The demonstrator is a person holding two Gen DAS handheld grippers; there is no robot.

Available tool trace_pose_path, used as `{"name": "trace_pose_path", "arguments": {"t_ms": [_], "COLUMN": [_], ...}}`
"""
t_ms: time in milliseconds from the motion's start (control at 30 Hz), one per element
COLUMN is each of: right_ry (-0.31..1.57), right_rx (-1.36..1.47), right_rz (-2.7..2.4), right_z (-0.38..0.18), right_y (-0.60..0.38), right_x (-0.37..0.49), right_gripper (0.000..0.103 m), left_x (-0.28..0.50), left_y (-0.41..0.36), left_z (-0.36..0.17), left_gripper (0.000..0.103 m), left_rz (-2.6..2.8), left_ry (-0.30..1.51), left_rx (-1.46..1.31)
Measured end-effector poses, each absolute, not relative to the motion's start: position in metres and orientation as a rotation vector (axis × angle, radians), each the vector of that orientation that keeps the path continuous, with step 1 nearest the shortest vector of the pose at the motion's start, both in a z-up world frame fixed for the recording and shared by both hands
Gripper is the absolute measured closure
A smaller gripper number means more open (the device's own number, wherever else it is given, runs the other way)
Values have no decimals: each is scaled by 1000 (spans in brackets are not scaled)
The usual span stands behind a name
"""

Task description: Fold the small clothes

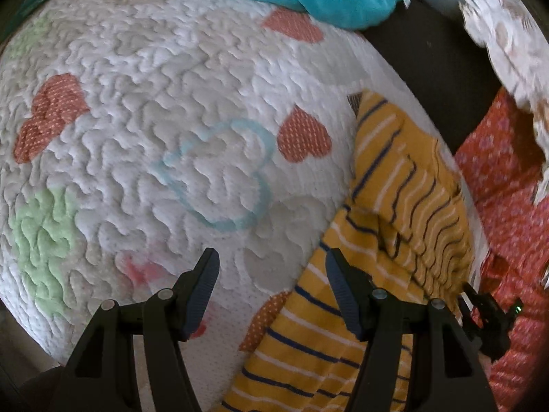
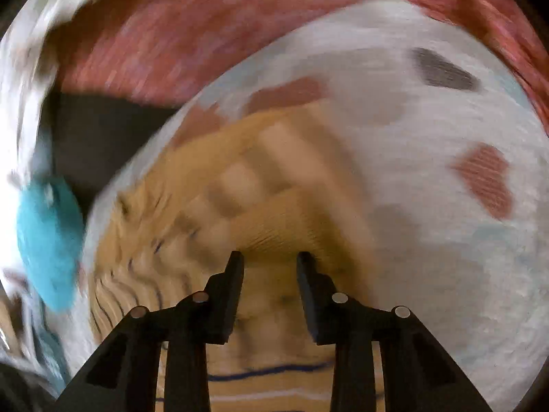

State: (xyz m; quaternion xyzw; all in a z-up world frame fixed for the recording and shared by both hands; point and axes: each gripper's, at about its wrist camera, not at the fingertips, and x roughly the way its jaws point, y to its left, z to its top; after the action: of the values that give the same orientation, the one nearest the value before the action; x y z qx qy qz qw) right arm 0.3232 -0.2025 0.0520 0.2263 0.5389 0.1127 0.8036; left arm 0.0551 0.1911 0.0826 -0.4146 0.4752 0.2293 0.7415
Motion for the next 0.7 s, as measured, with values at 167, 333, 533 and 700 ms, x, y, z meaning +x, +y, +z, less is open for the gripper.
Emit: {"name": "trace_pose_path", "arguments": {"t_ms": [167,333,533,700], "right_ry": [1134,1253,1287,1318], "right_rx": [427,515,600,718], "right_rz": [169,336,499,605], "right_z": [57,33,16,7], "right_y": [-254,-279,-281,-287], "right_x": [277,186,103,71], "right_gripper": [43,43,42,42], "left_x": [53,36,7,-27], "left_y": [176,149,108,80], "left_z": [77,60,56,50], "left_gripper": [40,40,33,25], "left_rz": [450,417,385,294], "left_ry": [1075,1140,1129,1123], "left_rx": [-881,-786,-571,-606]}}
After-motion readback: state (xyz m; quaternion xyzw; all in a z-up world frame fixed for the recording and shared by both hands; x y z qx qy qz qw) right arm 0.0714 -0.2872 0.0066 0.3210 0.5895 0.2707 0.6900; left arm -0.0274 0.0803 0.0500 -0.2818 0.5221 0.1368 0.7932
